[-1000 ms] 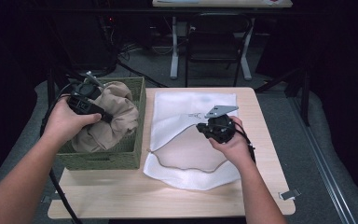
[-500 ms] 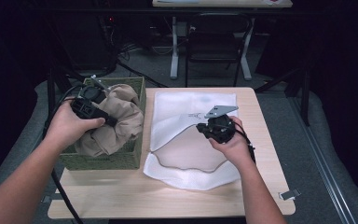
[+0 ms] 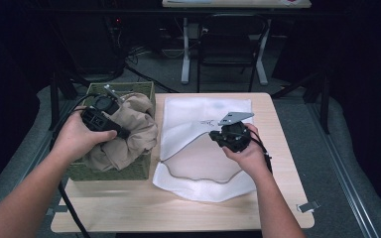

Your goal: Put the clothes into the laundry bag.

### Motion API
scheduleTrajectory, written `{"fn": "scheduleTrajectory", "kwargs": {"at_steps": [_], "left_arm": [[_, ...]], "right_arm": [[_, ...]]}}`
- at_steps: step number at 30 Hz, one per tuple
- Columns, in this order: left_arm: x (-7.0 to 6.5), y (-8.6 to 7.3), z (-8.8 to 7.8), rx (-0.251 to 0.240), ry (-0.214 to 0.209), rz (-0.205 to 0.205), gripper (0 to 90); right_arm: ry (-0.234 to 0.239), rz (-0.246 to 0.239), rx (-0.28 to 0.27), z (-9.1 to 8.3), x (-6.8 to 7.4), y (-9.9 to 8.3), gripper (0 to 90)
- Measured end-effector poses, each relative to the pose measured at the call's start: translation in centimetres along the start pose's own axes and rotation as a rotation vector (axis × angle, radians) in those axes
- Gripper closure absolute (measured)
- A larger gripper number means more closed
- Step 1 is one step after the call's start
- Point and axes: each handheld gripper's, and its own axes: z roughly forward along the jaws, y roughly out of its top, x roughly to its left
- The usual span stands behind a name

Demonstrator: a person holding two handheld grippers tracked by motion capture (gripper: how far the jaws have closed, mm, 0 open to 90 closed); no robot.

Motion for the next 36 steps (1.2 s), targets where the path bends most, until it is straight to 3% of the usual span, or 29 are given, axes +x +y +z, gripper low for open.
{"fn": "scheduleTrajectory", "kwargs": {"at_steps": [9,29,36], "left_arm": [[-1.0,-0.1,0.1,-0.011,-0.004,0.019,65.5],[-4.6,-1.3,0.6,0.006,-0.043,0.122,65.5],[-5.5,-1.2,0.8,0.039,-0.05,0.156,65.5]], "right_arm": [[0.0,-0.001,0.0,0.0,0.0,0.0,85.8],[0.001,-0.005,0.002,0.0,0.1,0.0,85.8],[0.0,-0.001,0.003,0.0,0.1,0.0,85.8]]}}
